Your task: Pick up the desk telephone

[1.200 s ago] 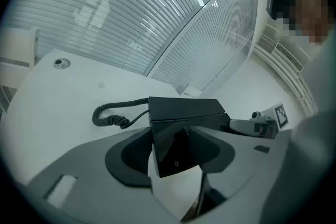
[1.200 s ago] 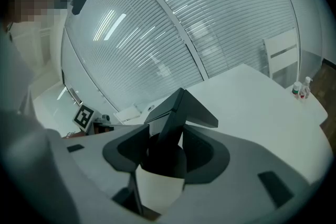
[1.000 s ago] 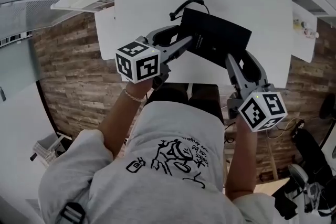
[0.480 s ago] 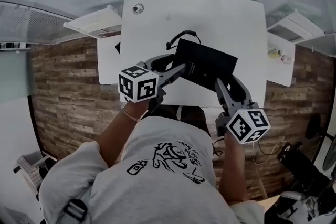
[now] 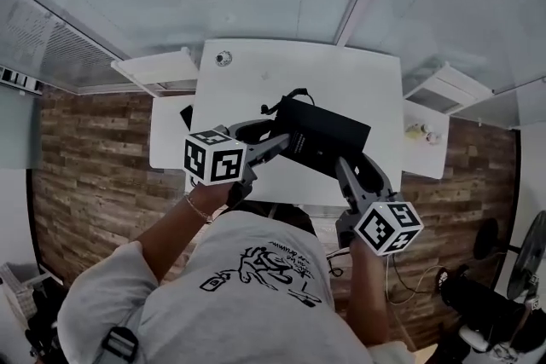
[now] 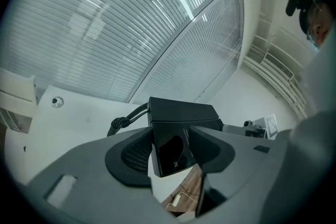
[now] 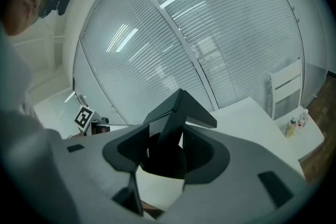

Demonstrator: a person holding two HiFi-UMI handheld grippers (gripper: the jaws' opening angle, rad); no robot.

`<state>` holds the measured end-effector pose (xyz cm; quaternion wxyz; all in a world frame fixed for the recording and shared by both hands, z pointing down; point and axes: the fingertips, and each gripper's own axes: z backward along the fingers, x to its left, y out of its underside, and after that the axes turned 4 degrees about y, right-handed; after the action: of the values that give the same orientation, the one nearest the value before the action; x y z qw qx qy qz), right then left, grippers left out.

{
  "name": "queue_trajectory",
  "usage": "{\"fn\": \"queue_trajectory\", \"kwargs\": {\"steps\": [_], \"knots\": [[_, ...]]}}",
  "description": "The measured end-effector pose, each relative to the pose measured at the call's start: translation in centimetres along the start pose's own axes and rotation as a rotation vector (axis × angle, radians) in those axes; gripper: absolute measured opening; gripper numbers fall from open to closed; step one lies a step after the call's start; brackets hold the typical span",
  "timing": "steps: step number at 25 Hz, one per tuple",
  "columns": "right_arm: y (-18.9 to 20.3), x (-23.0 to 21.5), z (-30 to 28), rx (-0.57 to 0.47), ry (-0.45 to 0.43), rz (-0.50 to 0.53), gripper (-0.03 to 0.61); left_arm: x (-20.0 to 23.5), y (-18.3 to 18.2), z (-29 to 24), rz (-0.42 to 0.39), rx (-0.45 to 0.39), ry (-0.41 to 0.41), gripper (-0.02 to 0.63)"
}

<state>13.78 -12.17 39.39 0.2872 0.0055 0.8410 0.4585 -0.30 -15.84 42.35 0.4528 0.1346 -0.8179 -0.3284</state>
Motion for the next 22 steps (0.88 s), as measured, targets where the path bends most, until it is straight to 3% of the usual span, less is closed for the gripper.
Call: {"fn": "queue_trajectory", "kwargs": {"steps": [10, 22], "knots": [[-4.1, 3.0, 3.0, -0.045, -0.023, 0.039, 0.189, -4.0, -2.0, 2.4, -0.015, -0.032, 0.001, 0.216], [-4.5, 3.3, 3.5, -0.051, -0.021, 0.054, 0.184, -4.7, -2.7, 2.8, -0.023, -0.052, 0.005, 0.216]]}}
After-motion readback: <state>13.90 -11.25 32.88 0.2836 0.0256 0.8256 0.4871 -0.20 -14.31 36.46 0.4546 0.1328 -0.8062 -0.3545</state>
